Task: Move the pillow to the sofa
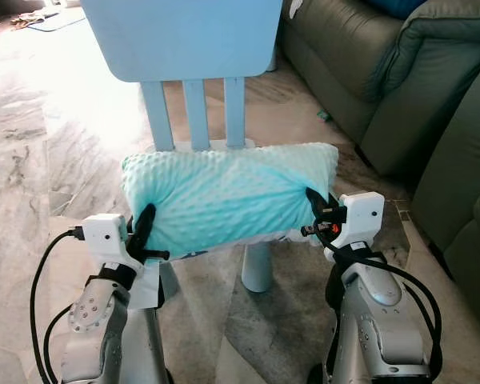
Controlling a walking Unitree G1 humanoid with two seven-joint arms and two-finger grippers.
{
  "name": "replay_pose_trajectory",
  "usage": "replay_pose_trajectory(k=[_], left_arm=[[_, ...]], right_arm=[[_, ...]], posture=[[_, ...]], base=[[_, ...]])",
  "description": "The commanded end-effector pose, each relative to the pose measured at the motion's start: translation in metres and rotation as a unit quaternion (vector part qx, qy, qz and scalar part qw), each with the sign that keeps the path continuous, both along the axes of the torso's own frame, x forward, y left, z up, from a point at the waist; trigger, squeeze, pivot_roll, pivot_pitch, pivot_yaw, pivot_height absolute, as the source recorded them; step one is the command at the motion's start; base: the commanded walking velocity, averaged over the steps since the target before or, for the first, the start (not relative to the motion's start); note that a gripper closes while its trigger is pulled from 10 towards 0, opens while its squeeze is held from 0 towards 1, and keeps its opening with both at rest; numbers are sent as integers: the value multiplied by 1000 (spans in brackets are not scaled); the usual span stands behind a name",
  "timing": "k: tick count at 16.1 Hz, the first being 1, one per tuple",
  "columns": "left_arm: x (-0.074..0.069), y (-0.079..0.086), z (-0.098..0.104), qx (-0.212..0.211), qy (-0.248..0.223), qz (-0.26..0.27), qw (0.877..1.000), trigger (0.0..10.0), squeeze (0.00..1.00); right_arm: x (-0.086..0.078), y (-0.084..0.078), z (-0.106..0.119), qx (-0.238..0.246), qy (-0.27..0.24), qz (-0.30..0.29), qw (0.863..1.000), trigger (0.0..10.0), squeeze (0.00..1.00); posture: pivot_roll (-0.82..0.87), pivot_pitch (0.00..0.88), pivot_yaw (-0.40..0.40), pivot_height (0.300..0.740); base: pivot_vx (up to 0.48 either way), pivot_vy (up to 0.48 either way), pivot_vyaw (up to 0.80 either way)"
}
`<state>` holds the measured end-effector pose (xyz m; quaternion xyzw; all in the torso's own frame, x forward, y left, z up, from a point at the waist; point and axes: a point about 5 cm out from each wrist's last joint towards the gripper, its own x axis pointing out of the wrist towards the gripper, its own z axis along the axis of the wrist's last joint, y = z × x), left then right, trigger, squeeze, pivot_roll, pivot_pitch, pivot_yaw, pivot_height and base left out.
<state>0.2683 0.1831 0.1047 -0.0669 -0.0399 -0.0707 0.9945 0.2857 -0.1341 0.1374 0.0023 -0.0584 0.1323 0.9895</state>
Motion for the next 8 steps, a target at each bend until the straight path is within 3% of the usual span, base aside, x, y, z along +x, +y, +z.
replay_pose_trajectory(k=[1,3,4,5,8], left_arm=[[1,-1,9,5,-14,-3,1000,0,0],[0,-2,9,7,-10,-8,1000,0,0],[0,-2,8,12,-4,-5,1000,2784,0],[0,-2,7,16,0,-3,1000,10000,0],[0,-2,5,26,7,-2,1000,10000,0]], right_arm=[[0,3,12,-5,-21,6,1000,10000,0],[-1,3,14,-4,-23,3,1000,10000,0],[-1,3,15,-2,-21,1,1000,10000,0],[-1,3,15,-2,-21,1,1000,10000,0],[0,3,17,-2,-22,2,1000,10000,0]], posture=[[-145,0,39,308],[-146,0,38,308],[-146,0,37,308],[-146,0,37,308],[-148,0,34,328]], base=[[0,0,0],[0,0,0],[0,0,0],[0,0,0],[0,0,0]])
